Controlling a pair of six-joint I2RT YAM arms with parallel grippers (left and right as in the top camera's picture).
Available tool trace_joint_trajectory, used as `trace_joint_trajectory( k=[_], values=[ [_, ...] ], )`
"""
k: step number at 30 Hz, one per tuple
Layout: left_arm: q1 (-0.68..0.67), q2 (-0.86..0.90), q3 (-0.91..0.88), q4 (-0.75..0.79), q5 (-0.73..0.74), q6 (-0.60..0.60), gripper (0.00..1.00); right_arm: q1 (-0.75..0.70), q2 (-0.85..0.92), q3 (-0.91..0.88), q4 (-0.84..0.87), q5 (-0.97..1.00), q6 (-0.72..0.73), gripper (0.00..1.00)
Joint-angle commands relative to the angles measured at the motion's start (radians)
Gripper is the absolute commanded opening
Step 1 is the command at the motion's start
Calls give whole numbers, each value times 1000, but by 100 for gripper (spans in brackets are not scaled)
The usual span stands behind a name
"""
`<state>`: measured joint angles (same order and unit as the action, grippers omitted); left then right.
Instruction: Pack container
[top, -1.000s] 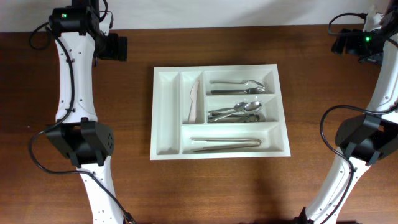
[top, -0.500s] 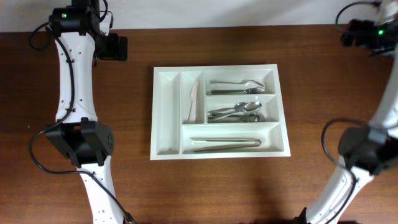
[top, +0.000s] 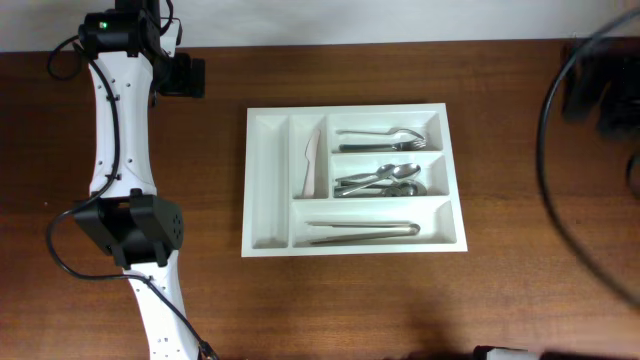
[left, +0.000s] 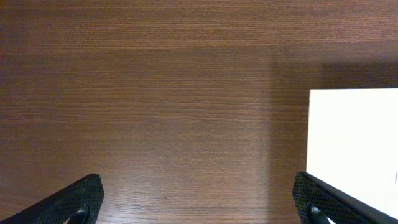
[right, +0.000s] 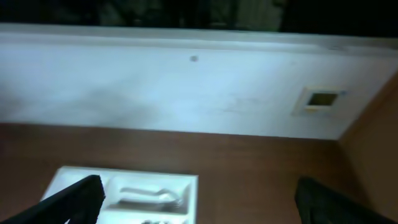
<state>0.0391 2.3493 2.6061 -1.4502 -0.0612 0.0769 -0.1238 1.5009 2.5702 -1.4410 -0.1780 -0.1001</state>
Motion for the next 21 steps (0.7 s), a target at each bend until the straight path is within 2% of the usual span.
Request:
trace_joint_trajectory(
  k=[1,5,15,21],
  values=[
    [3,-3,18,2,-11,-12,99,58,-134,-177,25,11,-9,99],
    [3,-3,18,2,-11,-12,99,58,-338,-453,147,10,-23,99],
    [3,-3,18,2,-11,-12,99,58,-896,-1294,800,-6,-22,99],
    [3,-3,18,2,-11,-12,99,58,-1127,-1699,991,-11,-21,99]
  ],
)
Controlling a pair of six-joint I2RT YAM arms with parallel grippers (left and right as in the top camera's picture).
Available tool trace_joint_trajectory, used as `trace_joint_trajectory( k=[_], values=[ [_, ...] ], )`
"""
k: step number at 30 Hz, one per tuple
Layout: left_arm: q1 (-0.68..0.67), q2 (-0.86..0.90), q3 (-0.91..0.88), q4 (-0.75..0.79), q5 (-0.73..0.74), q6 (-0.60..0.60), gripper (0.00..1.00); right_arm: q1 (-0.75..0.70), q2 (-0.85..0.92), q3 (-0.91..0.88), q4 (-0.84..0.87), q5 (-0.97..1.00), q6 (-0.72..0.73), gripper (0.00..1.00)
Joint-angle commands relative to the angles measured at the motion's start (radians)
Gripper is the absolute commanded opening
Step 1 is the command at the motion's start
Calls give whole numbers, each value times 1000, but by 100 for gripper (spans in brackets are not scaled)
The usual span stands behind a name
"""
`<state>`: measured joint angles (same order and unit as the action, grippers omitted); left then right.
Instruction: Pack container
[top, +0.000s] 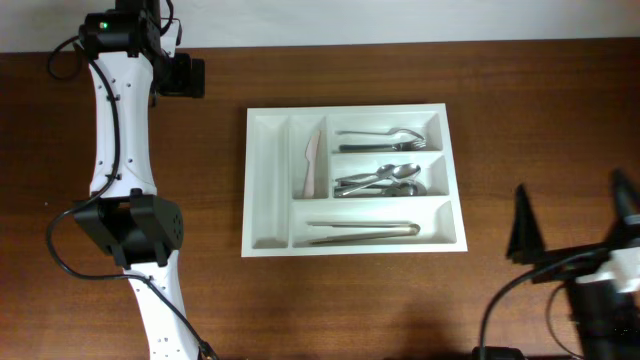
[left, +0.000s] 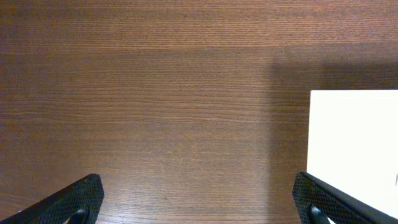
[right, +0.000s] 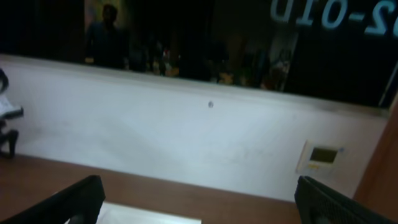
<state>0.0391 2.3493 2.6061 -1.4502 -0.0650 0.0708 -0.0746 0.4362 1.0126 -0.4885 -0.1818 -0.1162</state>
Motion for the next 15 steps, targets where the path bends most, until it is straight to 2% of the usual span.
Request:
trace_joint_trajectory(
  k=[1,9,15],
  values=[
    [3,-3,18,2,-7,-6,99,9,-90,-200,62,-10,-5,99],
    [3,-3,18,2,-7,-6,99,9,-265,-583,262,-21,28,99],
    [3,-3,18,2,-7,-6,99,9,-388,-739,303,-30,29,99]
  ],
)
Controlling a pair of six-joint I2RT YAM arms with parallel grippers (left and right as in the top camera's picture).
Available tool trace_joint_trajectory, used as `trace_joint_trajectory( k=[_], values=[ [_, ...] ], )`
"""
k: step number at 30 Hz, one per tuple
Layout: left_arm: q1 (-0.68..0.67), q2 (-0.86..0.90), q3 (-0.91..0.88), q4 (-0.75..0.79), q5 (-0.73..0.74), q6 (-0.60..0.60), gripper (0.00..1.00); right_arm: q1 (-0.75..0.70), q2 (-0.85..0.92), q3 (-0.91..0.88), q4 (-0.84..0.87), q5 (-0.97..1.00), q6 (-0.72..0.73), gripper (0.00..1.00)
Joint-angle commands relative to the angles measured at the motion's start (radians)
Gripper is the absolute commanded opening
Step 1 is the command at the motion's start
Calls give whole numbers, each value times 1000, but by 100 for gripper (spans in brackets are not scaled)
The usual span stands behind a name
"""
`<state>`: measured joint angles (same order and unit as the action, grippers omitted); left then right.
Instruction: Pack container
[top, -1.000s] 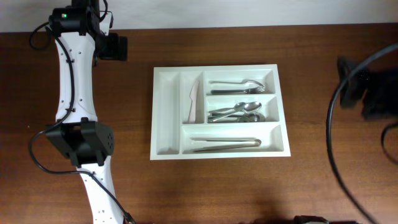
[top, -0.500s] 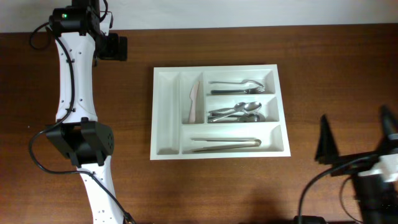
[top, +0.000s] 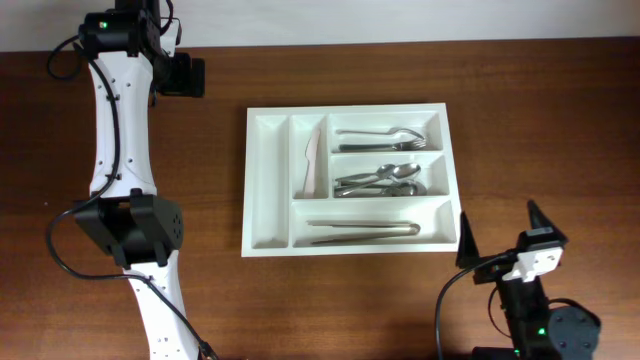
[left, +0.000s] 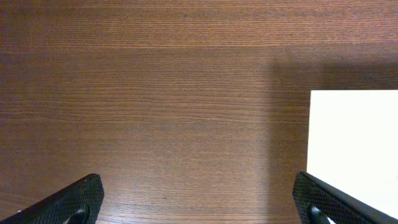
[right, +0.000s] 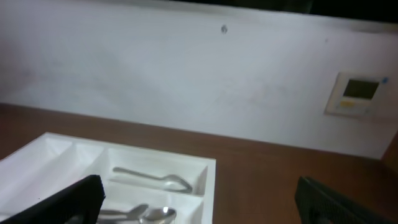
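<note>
A white cutlery tray (top: 268, 180) lies mid-table, holding spoons (top: 385, 180), more cutlery (top: 380, 135) in the top slot, long utensils (top: 362, 232) in the bottom slot and a white knife (top: 313, 160). My left gripper (top: 182, 76) hovers open over bare wood at the far left; only the tray's corner (left: 351, 143) shows in its view. My right gripper (top: 500, 232) stands open, empty, at the near right beside the tray's corner, facing the tray (right: 62, 149).
The left arm (top: 120, 120) stretches along the table's left side. A pale wall (right: 186, 81) with a small panel (right: 357, 93) rises behind the table. The table's far edge (top: 400, 42) meets a white strip.
My right gripper has come closer to the tray's near right corner and tilted down, so its view now shows the tray again. The left arm and tray are unchanged.
At first my right arm was a blur at the table's far right. Then it stood at the near right edge, its camera looking up at the wall. Now it sits nearer the tray's corner. The left gripper has stayed open over bare wood throughout.
</note>
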<state>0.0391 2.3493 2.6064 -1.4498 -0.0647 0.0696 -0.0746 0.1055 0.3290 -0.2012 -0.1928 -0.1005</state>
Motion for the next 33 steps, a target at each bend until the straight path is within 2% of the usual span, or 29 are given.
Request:
trace_joint_trajectory(
  k=[1,18,33],
  values=[
    [3,-3,18,2,-8,-5,99,9,-69,-69,19,-18,13,99],
    [3,-3,18,2,-8,-5,99,9,-102,-323,236,-5,61,99],
    [3,-3,18,2,-8,-5,99,9,-102,-323,213,21,53,99]
  ],
)
